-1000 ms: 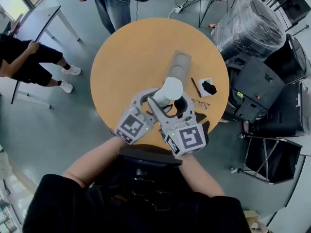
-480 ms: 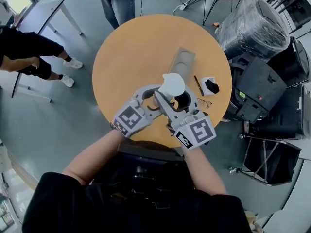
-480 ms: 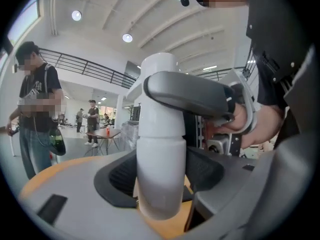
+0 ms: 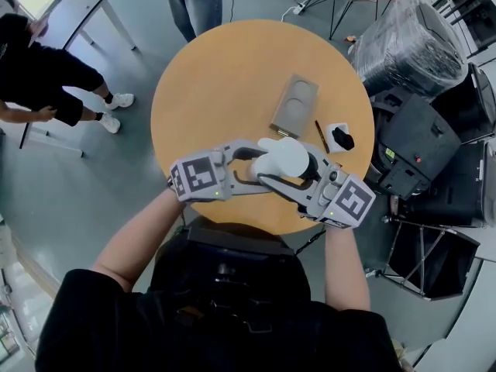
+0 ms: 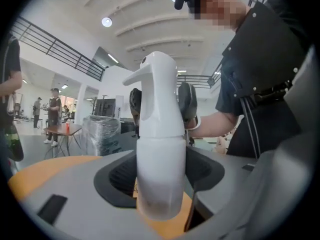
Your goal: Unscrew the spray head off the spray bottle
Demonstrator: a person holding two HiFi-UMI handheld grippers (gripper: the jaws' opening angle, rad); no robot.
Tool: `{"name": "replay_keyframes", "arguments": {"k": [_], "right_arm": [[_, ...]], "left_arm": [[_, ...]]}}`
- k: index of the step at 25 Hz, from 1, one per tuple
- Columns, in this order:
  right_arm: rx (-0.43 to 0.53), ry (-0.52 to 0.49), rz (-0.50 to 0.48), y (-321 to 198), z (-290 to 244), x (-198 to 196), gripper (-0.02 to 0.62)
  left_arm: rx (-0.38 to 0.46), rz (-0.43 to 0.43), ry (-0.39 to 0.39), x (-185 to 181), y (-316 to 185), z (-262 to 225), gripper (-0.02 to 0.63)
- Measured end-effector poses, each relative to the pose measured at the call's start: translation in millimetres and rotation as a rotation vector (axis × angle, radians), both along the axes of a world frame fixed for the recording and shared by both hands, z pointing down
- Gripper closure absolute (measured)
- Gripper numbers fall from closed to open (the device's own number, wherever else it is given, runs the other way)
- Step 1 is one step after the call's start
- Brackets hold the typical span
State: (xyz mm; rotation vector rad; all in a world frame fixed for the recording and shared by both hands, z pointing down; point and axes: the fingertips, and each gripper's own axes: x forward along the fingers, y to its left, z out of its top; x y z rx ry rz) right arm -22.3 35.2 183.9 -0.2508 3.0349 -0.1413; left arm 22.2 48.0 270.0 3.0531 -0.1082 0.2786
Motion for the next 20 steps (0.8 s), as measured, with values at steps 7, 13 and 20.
{"name": "replay_keyframes", "arguments": {"k": [7,13,20], "right_arm": [[-0.006,-0.019,-0.018,-0.2,-24.9,-2.4,0.353],[0.053,-0.048,0.018,-10.3,-64.7,8.1,0.353],[0.095,-0.148,0.059,-13.2,-117.7,24.6,0.353]], "left_arm": [[0.012,0.023,0.039,-2.7,1.1,-3.7,0.299],[0.003,-0.02,0.091,-0.5,-4.5,-4.4,0.299],[0.037,-0.039,0.084,-2.1,-2.2,-0.5,0.299]]}}
